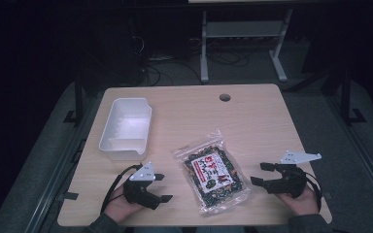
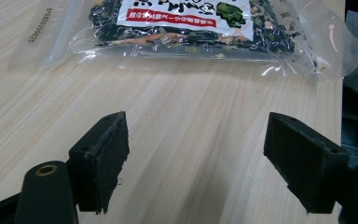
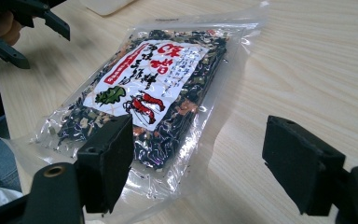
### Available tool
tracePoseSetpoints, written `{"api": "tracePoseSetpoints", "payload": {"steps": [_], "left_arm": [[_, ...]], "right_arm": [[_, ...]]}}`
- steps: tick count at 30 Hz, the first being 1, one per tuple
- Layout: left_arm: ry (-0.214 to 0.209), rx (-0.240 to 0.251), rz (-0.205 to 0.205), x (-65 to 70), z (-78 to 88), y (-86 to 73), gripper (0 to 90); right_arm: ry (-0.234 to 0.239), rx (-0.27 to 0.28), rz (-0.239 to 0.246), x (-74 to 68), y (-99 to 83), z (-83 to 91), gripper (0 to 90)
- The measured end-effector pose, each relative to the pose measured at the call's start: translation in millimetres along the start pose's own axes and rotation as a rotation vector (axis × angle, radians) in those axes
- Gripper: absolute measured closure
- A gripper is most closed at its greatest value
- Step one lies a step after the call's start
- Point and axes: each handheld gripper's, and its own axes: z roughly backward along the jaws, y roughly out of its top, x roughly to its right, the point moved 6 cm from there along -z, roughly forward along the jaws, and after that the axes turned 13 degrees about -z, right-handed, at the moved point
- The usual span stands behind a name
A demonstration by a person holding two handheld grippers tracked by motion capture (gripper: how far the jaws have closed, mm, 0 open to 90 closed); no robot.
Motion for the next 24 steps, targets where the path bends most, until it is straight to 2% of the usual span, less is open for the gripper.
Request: {"api": "tracePoseSetpoints", "payload": {"steps": [8,14,19,22,24], "left_arm": [[0.001,0.000,-0.003,1.3,0.0,0.9,21.5],[0.009,0.005,-0.002,1.2,1.0,1.9,21.5],[0.011,0.008,-0.005,0.9,1.7,2.0,21.6],[0.010,0.004,-0.007,0.9,0.9,1.7,21.6],[0.013,0.003,-0.007,0.6,1.7,1.6,21.6]], "right_arm": [[0.015,-0.005,0.022,-5.6,7.0,-6.2,23.4],[0.023,-0.032,0.034,-5.4,13.5,-14.4,22.6],[0.029,-0.042,0.028,-2.6,22.2,-15.5,22.6],[0.018,-0.052,0.027,0.8,28.8,-16.0,22.7],[0.017,-0.054,0.034,3.1,38.6,-17.4,23.2]]}}
